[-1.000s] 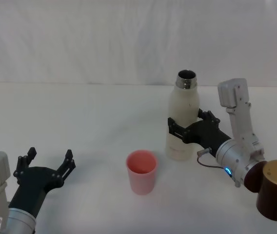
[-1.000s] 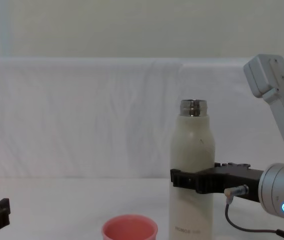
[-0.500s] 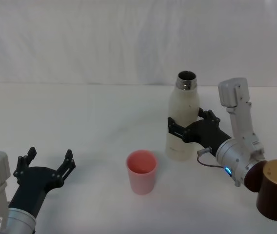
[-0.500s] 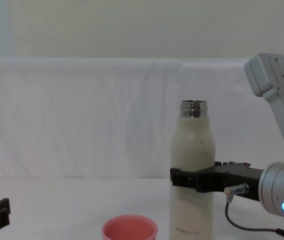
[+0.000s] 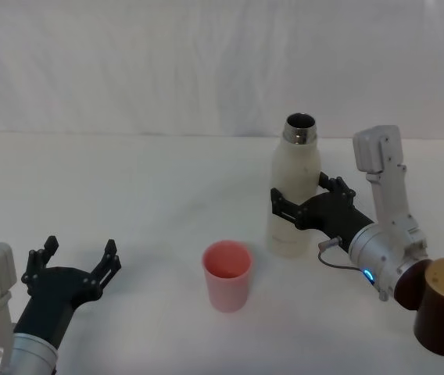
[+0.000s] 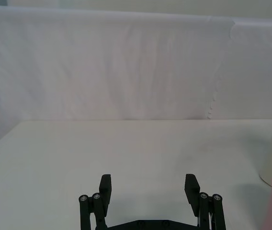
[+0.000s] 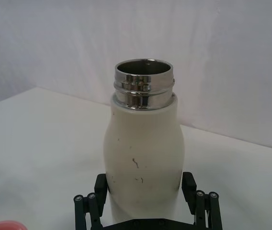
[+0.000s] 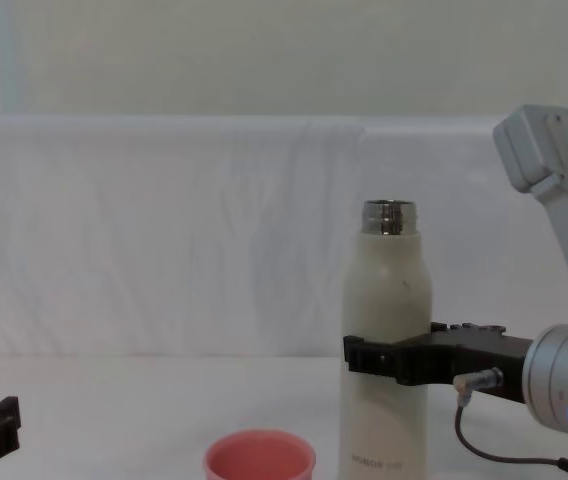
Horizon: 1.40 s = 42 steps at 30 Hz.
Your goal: Grasp the thermos with one hand and pour water into the cup lid.
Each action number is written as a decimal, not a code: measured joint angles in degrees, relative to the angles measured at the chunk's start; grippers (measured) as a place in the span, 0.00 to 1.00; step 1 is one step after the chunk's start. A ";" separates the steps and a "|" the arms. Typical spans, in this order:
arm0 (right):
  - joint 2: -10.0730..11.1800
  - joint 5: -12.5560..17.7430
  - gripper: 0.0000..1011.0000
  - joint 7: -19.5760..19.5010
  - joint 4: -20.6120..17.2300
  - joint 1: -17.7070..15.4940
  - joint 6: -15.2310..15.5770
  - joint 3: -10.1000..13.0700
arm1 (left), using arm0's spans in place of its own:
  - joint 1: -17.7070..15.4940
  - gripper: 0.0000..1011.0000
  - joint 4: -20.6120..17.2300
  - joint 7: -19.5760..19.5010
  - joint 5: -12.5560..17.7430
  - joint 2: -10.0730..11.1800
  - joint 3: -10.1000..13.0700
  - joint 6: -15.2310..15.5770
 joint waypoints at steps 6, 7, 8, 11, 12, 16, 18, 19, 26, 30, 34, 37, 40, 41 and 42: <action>0.84 0.46 0.99 -0.27 -1.44 -0.77 0.16 -0.01 | 0.00 0.99 0.00 0.00 0.00 0.00 0.00 0.00; 1.05 0.58 0.99 -0.34 -1.86 -0.97 0.26 0.01 | 0.00 0.99 0.00 0.00 0.00 0.00 0.00 0.00; 1.16 0.65 0.99 -0.39 -2.11 -1.08 0.34 0.02 | 0.00 0.99 0.00 0.00 0.00 0.00 0.00 0.00; 1.67 0.99 0.99 -0.46 -3.27 -1.61 0.79 0.15 | 0.00 0.99 0.00 0.00 0.00 0.00 0.00 0.00; 1.81 1.16 0.99 -0.45 -3.58 -1.76 0.92 0.26 | 0.00 0.99 0.00 0.00 0.00 -0.01 0.00 0.00; 2.76 2.16 0.99 -0.13 -5.30 -2.70 1.73 0.59 | 0.00 0.99 0.00 0.00 0.00 0.00 0.00 0.00; 3.08 2.51 0.99 0.05 -5.81 -3.04 1.92 0.71 | 0.00 0.99 0.00 0.00 0.00 0.00 0.00 0.00; 3.52 2.96 0.99 0.25 -6.35 -3.55 2.16 0.88 | 0.00 0.99 0.00 0.00 0.00 0.00 0.00 0.00; 5.63 4.74 0.99 0.81 -8.83 -6.77 2.40 1.67 | 0.00 0.99 0.00 0.00 0.00 0.00 0.00 0.00; 6.99 5.22 0.99 1.03 -10.74 -8.91 1.76 1.80 | 0.00 0.99 0.00 0.00 0.00 0.00 0.00 0.00; 8.24 5.27 0.99 1.09 -12.63 -11.27 -0.45 1.80 | 0.00 0.99 0.00 0.00 0.00 0.00 0.00 0.00; 9.20 4.97 0.99 1.15 -13.39 -12.75 -2.32 1.43 | 0.00 0.99 0.00 0.00 0.00 0.00 0.00 0.00; 9.75 4.74 0.99 1.31 -13.85 -13.92 -3.81 1.03 | 0.00 0.99 0.00 0.00 0.00 0.00 0.00 0.00; 9.98 4.58 0.99 1.44 -13.89 -14.45 -4.53 0.64 | 0.00 0.99 0.00 0.00 0.00 0.00 0.00 0.00; 9.98 4.58 0.99 1.44 -13.89 -14.45 -4.53 0.64 | 0.00 0.99 0.00 0.00 0.00 -0.01 0.00 0.00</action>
